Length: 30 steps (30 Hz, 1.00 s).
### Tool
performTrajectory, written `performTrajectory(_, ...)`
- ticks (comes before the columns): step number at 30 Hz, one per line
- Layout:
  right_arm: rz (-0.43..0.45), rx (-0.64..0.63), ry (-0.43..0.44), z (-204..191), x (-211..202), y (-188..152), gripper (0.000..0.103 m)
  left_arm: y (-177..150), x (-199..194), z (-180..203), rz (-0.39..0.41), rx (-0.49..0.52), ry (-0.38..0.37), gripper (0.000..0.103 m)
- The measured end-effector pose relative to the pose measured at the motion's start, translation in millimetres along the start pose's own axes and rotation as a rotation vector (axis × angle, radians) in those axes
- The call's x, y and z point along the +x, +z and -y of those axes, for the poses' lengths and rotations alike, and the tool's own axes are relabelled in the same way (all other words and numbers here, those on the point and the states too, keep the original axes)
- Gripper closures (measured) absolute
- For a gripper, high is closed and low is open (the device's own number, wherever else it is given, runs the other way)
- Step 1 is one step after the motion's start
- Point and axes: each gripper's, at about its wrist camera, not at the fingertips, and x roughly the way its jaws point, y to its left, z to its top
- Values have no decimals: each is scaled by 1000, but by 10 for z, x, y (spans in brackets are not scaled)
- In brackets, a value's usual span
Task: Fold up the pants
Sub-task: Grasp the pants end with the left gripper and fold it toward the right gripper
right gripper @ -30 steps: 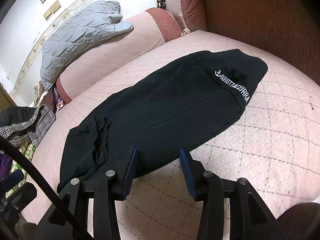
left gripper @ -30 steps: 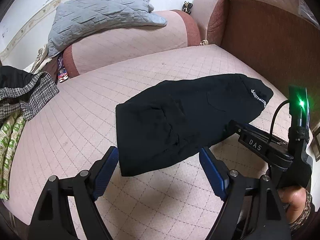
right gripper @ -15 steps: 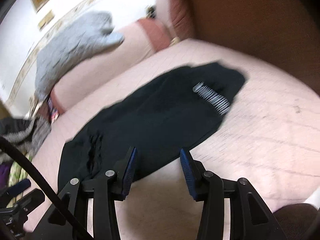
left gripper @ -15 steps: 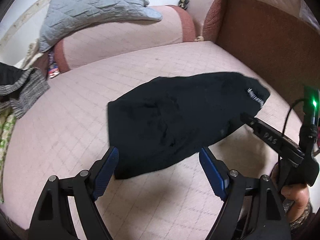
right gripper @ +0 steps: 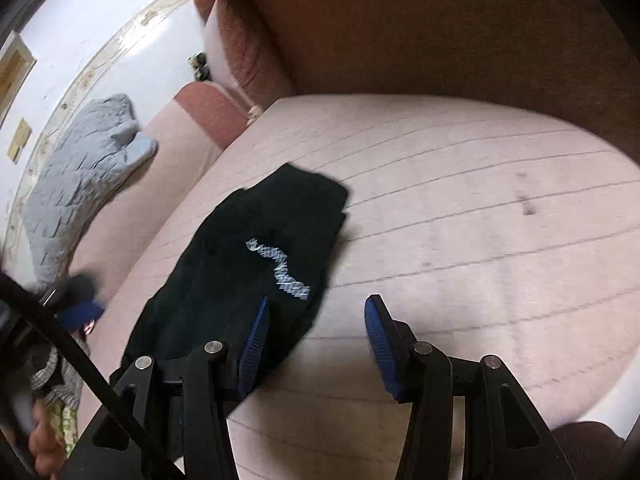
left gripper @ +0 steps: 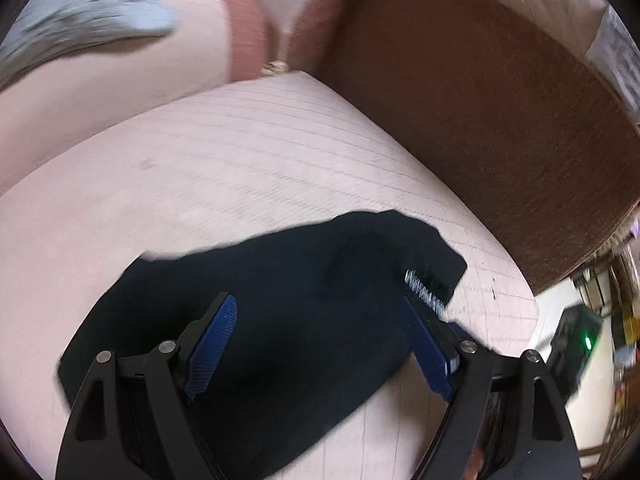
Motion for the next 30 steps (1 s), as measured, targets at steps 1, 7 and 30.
performTrajectory(1,-11,-2,12,-11,60,11,49,103,157,57,-15,22,-13,21)
performTrajectory(7,-52,63,112,57,310,135,49,559,870,356,-83,106,-99,21)
performTrajectory(30,-54,-294,263,-880,-126,65,86,475,221,121,-11,52,-239,86)
